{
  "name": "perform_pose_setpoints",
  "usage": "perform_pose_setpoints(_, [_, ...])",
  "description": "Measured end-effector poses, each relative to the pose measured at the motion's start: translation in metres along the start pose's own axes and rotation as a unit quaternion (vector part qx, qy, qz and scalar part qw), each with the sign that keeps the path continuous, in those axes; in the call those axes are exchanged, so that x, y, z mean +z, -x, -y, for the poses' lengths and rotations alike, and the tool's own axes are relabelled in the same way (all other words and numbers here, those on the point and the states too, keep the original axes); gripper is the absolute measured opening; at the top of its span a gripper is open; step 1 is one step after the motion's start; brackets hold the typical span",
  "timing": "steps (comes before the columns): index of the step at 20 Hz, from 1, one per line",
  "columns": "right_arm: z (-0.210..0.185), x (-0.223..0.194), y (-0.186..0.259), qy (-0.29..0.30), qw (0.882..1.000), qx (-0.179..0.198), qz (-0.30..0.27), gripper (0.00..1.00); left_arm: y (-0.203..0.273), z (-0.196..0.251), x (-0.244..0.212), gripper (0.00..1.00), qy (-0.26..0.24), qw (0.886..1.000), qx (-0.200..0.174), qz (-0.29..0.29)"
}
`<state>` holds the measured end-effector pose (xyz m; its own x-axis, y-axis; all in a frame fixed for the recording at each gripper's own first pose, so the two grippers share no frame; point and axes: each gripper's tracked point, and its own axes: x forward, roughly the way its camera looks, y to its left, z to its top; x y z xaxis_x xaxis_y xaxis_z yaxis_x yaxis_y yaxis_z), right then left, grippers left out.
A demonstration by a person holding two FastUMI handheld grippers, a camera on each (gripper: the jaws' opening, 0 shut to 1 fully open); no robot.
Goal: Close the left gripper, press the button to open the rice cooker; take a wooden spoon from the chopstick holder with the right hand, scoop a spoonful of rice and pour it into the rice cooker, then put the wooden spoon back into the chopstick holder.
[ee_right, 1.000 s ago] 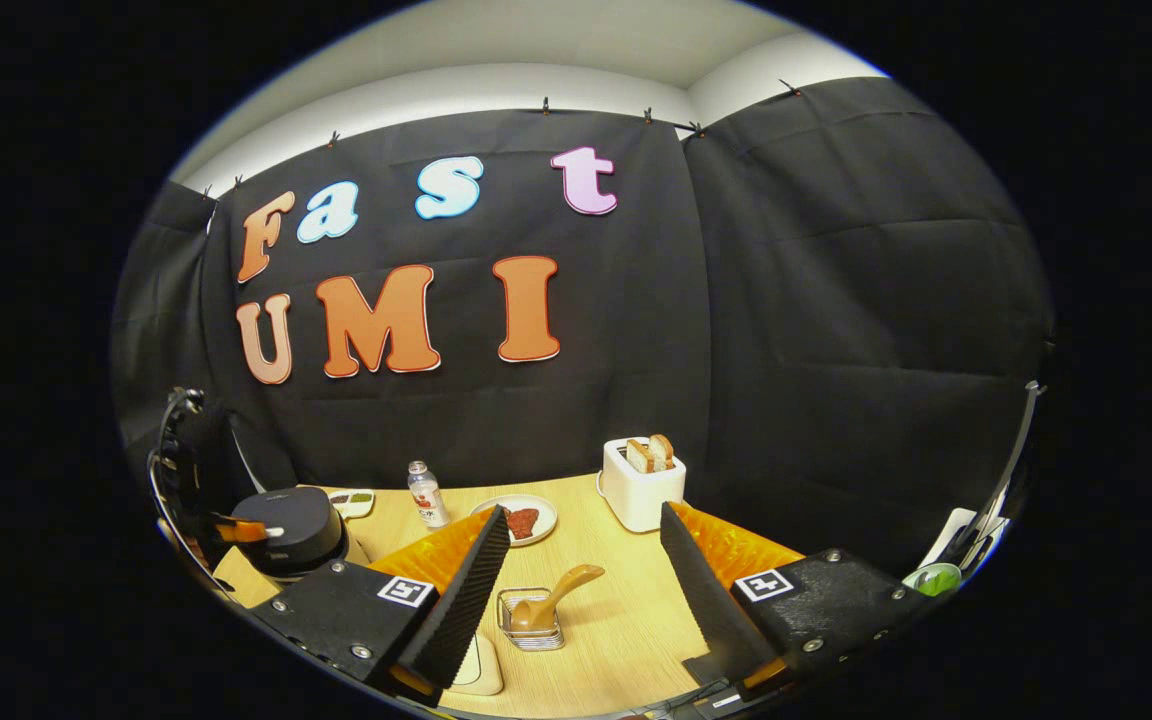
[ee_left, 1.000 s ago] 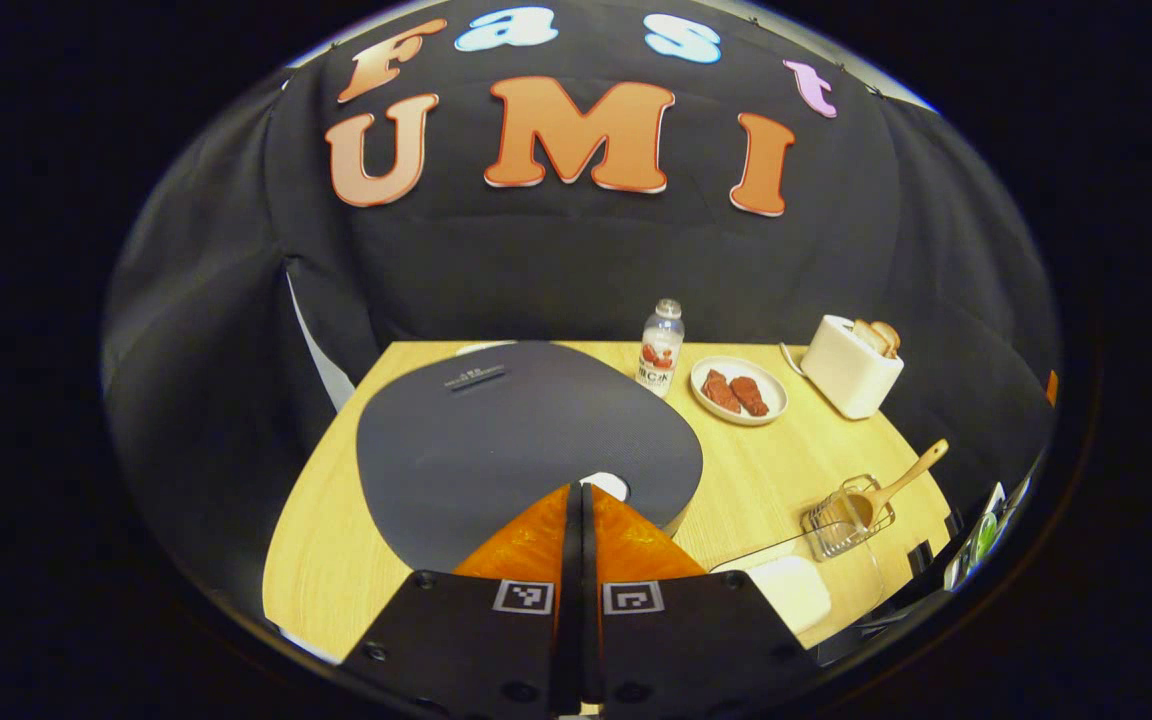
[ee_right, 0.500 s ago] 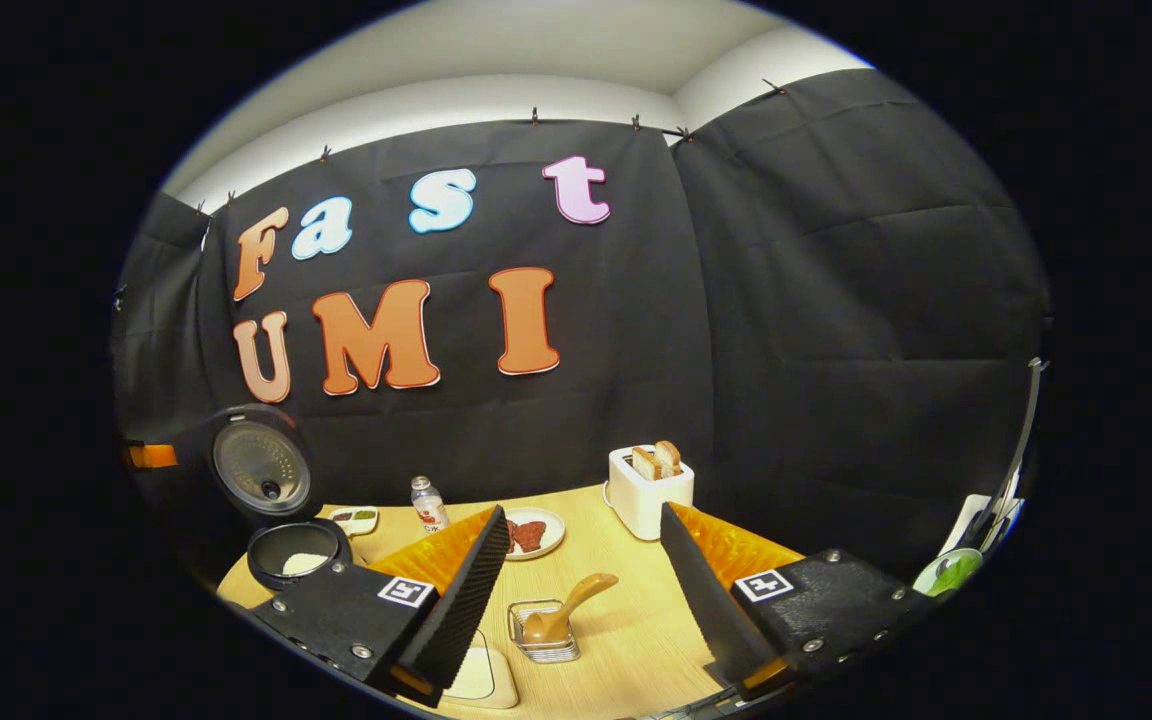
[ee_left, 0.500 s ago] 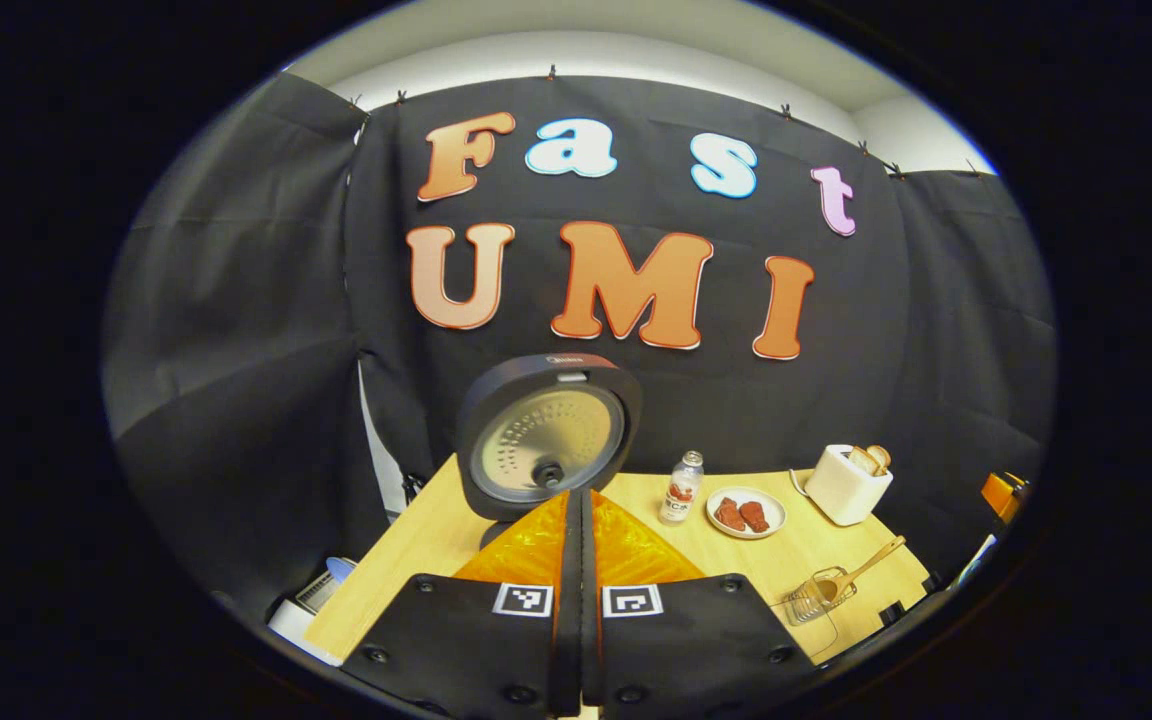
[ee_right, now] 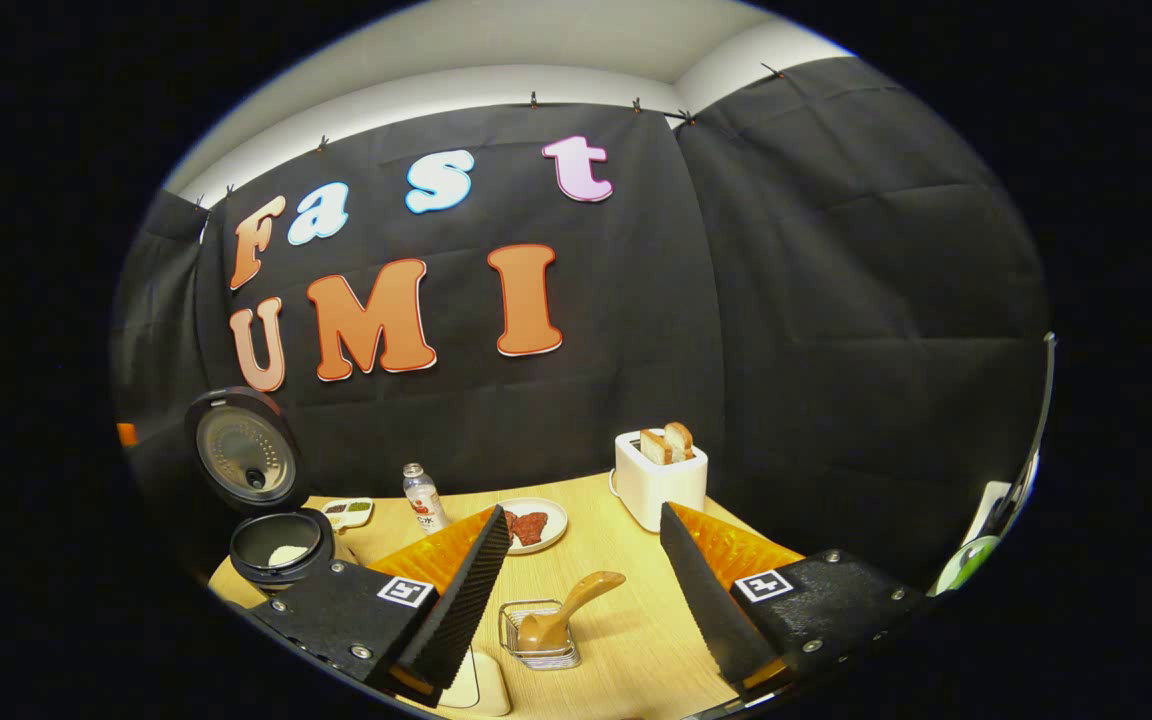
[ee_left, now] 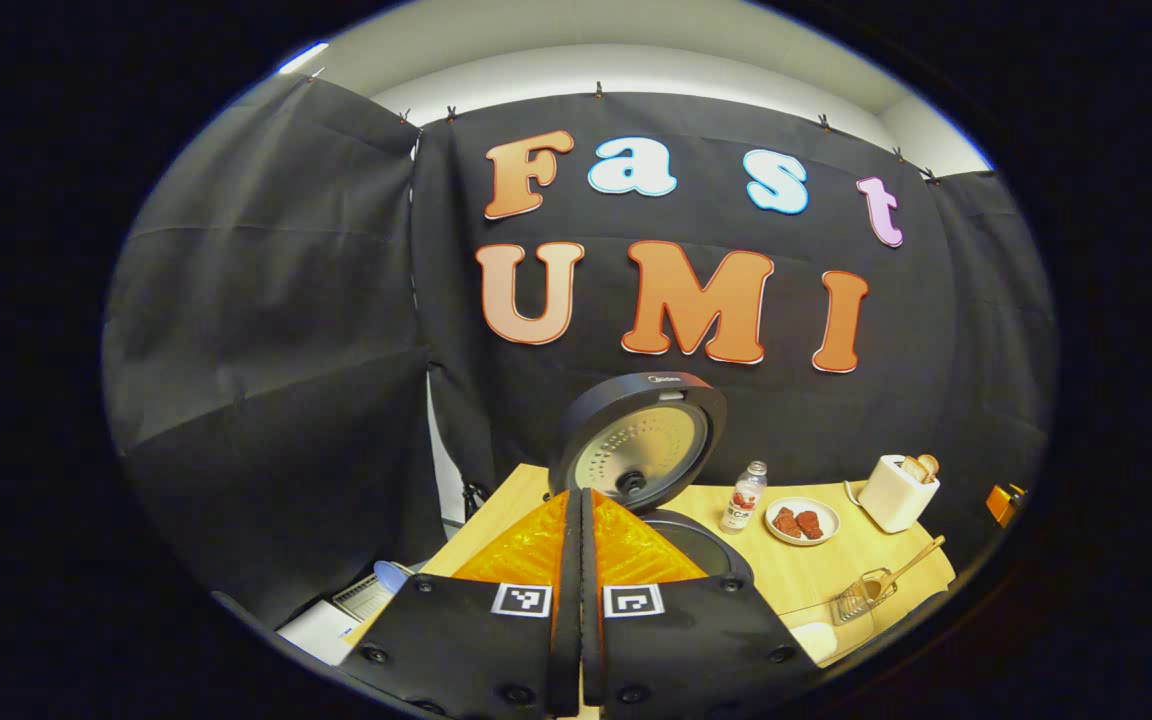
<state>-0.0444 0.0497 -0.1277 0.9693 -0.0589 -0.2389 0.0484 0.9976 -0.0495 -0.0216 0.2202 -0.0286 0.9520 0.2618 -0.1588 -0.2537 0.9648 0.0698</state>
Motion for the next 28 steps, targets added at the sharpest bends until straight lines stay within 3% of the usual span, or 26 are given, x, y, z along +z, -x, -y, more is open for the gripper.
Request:
perform_pose_setpoints(2, [0.007,-0.019,-0.018,-0.011,1.000,-0.008,-0.013,0.94,0.000,-0.018,0.009,0.06,0.000,0.999,0.035,0.016])
perform_pose_setpoints(3, [0.010,-0.028,-0.027,-0.010,1.000,-0.011,-0.020,0.94,0.002,-0.019,0.013,0.19,0.003,0.999,0.032,0.025])
perform_pose_setpoints(6, [0.013,-0.055,-0.043,-0.005,0.999,-0.009,-0.044,0.94,0.008,-0.025,0.020,0.39,0.008,0.999,0.036,0.038])
perform_pose_setpoints(8, [0.012,-0.071,-0.051,-0.024,0.998,-0.002,-0.062,0.94,0.009,-0.032,0.026,0.40,0.006,0.998,0.044,0.045])
perform_pose_setpoints(11, [0.009,-0.103,-0.062,-0.043,0.994,0.001,-0.096,0.95,0.016,-0.039,0.034,0.69,-0.006,0.997,0.053,0.055])
perform_pose_setpoints(18, [-0.007,-0.147,-0.075,-0.096,0.981,0.011,-0.166,0.90,0.019,-0.038,0.037,0.73,-0.005,0.997,0.046,0.061])
perform_pose_setpoints(20, [-0.012,-0.152,-0.076,-0.119,0.976,0.018,-0.178,0.70,0.019,-0.040,0.037,0.91,-0.008,0.997,0.052,0.060])
perform_pose_setpoints(21, [-0.015,-0.155,-0.077,-0.129,0.974,0.023,-0.185,0.67,0.018,-0.040,0.036,1.00,-0.010,0.997,0.056,0.060])
perform_pose_setpoints(22, [-0.019,-0.159,-0.079,-0.133,0.971,0.031,-0.195,0.63,0.017,-0.040,0.034,1.00,-0.012,0.996,0.063,0.058])
perform_pose_setpoints(23, [-0.023,-0.163,-0.079,-0.137,0.968,0.038,-0.205,0.50,0.019,-0.042,0.032,1.00,-0.013,0.996,0.071,0.056])
perform_pose_setpoints(24, [-0.024,-0.168,-0.078,-0.137,0.966,0.039,-0.217,0.44,0.020,-0.045,0.031,1.00,-0.012,0.995,0.078,0.053])
perform_pose_setpoints(25, [-0.025,-0.169,-0.080,-0.143,0.964,0.042,-0.220,0.27,0.020,-0.046,0.029,1.00,-0.010,0.995,0.083,0.049])
perform_pose_setpoints(26, [-0.026,-0.168,-0.081,-0.145,0.964,0.038,-0.221,0.17,0.023,-0.046,0.025,1.00,-0.006,0.995,0.086,0.045])
perform_pose_setpoints(28, [-0.027,-0.164,-0.083,-0.135,0.966,0.035,-0.217,0.10,0.028,-0.046,0.018,1.00,0.003,0.995,0.088,0.039])
